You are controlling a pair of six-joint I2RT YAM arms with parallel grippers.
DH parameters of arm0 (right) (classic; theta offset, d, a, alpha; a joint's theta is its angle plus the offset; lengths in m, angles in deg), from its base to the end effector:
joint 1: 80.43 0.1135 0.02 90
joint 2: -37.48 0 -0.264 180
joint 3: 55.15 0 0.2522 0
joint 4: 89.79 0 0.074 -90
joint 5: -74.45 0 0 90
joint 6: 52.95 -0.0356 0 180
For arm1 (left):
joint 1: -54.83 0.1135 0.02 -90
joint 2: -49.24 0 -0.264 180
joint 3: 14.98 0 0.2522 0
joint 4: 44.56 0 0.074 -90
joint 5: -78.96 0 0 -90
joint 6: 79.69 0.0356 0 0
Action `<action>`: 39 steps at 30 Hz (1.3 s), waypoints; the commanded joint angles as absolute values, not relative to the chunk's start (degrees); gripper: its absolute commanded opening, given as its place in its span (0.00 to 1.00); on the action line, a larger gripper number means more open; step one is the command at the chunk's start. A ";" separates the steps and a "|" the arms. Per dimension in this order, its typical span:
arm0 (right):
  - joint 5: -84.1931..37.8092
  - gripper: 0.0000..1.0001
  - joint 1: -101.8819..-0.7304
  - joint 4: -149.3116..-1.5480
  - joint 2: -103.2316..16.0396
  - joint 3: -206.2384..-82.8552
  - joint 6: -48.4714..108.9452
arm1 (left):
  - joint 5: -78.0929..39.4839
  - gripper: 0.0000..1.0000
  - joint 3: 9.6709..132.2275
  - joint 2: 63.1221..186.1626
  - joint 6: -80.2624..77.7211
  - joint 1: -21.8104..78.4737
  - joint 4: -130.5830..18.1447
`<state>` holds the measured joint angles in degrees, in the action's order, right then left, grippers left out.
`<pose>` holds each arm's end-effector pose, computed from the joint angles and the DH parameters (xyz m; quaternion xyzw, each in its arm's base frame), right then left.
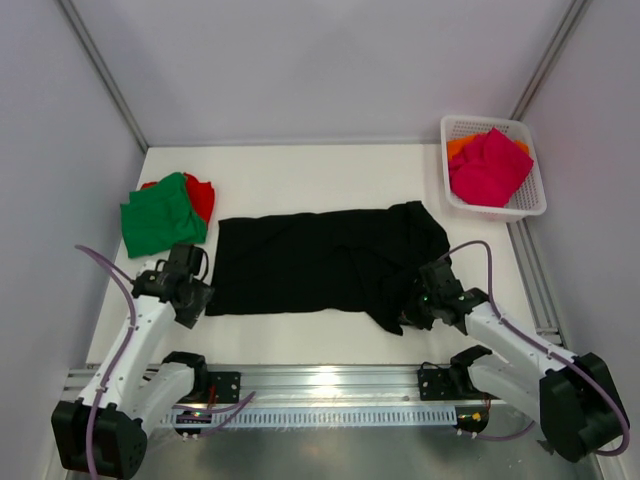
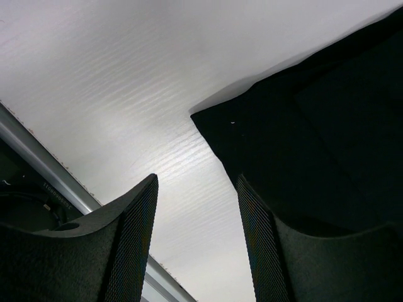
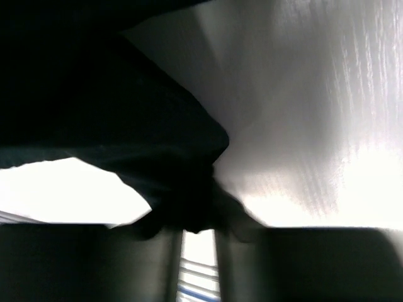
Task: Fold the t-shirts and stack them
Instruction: Grap the side of the flattened tshirt closest away from the robot with both arms
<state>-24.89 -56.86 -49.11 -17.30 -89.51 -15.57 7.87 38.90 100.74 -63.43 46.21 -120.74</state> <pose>0.1414 0.0680 0.1456 0.2224 0.9394 0.2155 0.1471 0.1379 -0.0092 0.2272 -0.5451 0.8106 0.0309 0.2117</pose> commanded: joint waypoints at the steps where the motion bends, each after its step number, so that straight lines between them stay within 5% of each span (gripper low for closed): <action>1: -23.64 0.12 -56.53 -50.45 -19.90 -89.92 -14.98 | 10.49 0.56 41.14 100.21 -62.55 46.13 -121.34; 3: -23.38 0.03 -56.53 -50.62 -21.04 -90.62 -14.28 | 10.49 0.56 41.06 100.21 -62.64 46.04 -121.34; 26: -17.04 0.03 -56.61 -47.99 -41.96 -122.68 -3.38 | 7.94 0.56 38.60 105.31 -61.94 46.13 -117.82; 39: -18.19 0.03 -56.53 -48.60 -50.05 -129.12 -2.50 | 4.52 0.56 37.10 103.91 -66.24 46.13 -124.94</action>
